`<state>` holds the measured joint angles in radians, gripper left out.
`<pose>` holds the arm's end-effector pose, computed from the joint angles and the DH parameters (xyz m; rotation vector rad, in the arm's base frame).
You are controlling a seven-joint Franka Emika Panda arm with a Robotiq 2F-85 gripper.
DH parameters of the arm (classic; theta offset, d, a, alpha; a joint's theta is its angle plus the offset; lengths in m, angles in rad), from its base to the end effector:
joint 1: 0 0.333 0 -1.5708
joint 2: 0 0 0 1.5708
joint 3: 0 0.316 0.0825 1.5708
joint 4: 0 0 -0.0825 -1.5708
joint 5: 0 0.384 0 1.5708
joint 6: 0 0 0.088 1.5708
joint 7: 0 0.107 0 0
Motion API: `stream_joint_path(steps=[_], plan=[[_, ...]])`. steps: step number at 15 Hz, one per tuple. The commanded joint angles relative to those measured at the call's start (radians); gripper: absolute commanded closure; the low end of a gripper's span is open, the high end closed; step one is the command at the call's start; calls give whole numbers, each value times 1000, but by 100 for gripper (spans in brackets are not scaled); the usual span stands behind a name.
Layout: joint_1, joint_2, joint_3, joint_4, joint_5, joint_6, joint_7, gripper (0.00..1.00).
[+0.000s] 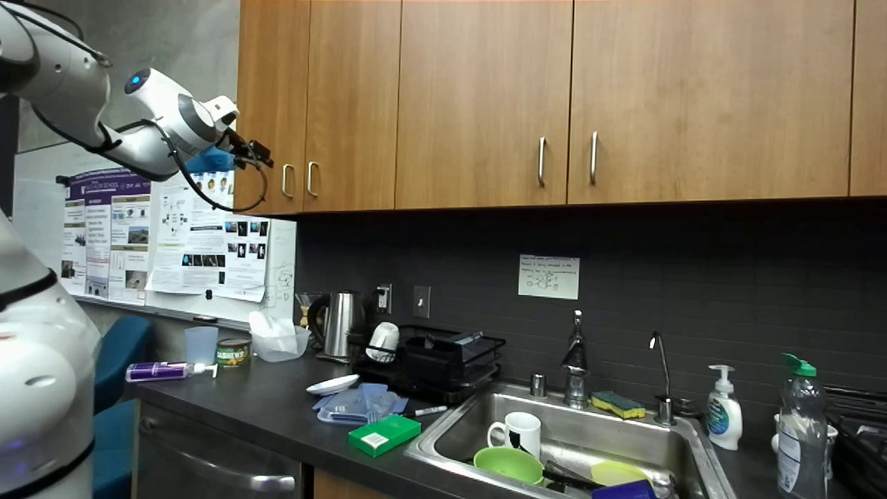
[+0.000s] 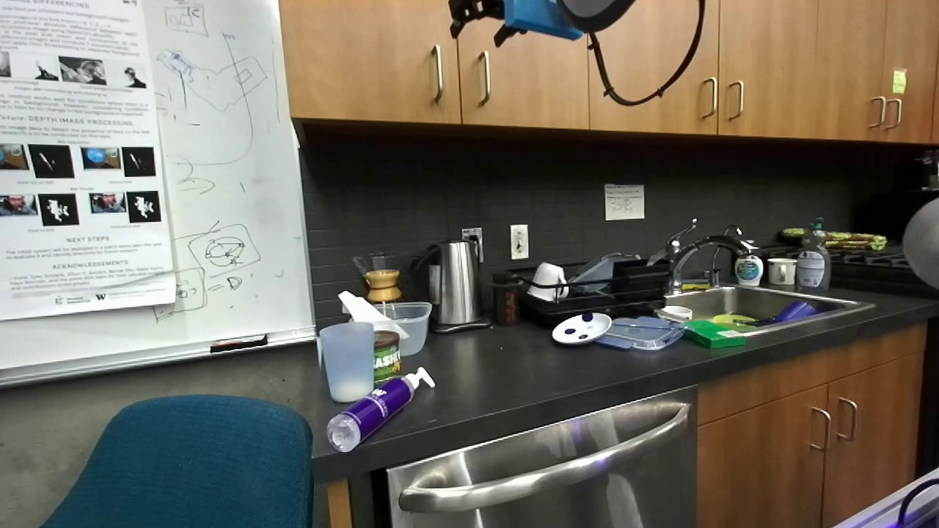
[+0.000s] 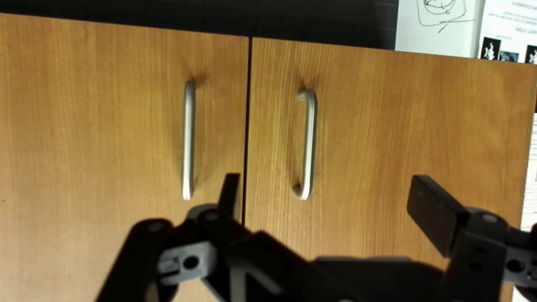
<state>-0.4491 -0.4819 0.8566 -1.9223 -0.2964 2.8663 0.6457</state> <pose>0.4012 0.3291 0.7492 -2.3919 -0.2393 -1.8874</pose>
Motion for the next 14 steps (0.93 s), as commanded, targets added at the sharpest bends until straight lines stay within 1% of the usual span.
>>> stream_joint_path(steps=[1, 9, 14], plan=[[-99, -2, 77, 42, -31, 32, 50, 0], [-289, 5, 205, 134, -21, 68, 57, 0], [-442, 11, 306, 179, -18, 51, 64, 0]])
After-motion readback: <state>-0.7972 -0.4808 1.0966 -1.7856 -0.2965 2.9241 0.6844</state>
